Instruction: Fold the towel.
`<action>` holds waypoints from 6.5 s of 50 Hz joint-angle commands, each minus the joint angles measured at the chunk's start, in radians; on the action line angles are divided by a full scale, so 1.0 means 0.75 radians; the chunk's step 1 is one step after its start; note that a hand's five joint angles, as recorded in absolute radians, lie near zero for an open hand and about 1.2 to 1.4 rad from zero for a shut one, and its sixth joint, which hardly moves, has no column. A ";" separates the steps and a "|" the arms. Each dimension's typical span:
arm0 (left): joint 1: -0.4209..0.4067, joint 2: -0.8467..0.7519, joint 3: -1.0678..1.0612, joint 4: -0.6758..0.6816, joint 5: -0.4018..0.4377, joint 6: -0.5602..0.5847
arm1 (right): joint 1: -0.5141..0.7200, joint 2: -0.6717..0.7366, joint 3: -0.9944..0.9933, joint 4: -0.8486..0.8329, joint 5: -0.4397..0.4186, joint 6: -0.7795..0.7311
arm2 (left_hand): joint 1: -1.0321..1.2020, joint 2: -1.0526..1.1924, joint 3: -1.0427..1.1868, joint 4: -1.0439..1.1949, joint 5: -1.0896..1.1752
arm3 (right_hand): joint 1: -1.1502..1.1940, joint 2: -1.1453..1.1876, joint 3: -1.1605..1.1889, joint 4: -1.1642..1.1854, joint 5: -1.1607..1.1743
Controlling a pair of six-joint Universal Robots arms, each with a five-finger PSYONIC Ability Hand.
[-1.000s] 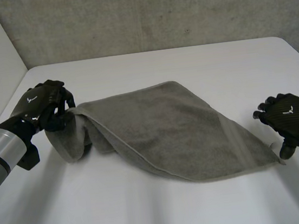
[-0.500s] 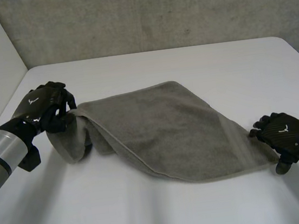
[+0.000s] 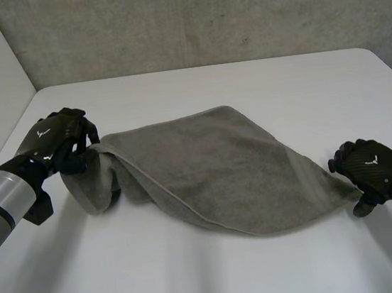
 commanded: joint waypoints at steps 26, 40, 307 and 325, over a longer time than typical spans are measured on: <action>0.022 0.057 0.102 -0.178 0.018 0.027 | 0.095 -0.250 -0.482 0.532 0.024 0.169 | 0.103 0.056 -0.066 -0.074 0.043 | 1.229 1.250 -0.006 -0.070 1.218; -0.001 -0.181 0.345 -0.323 -0.016 0.411 | 0.313 0.101 -0.985 0.863 0.243 -0.032 | 0.103 0.056 -0.066 -0.074 0.043 | 1.229 1.250 -0.006 -0.070 1.218; 0.126 0.045 -0.149 -0.205 0.303 0.618 | -0.445 -0.307 -0.458 1.002 -0.442 -0.179 | 0.103 0.056 -0.066 -0.074 0.043 | 1.229 1.250 -0.006 -0.070 1.218; 0.312 0.331 -0.078 -0.534 0.280 0.628 | -0.431 -0.330 -0.300 1.344 -0.442 -0.617 | 0.103 0.056 -0.066 -0.074 0.043 | 1.229 1.250 -0.006 -0.070 1.218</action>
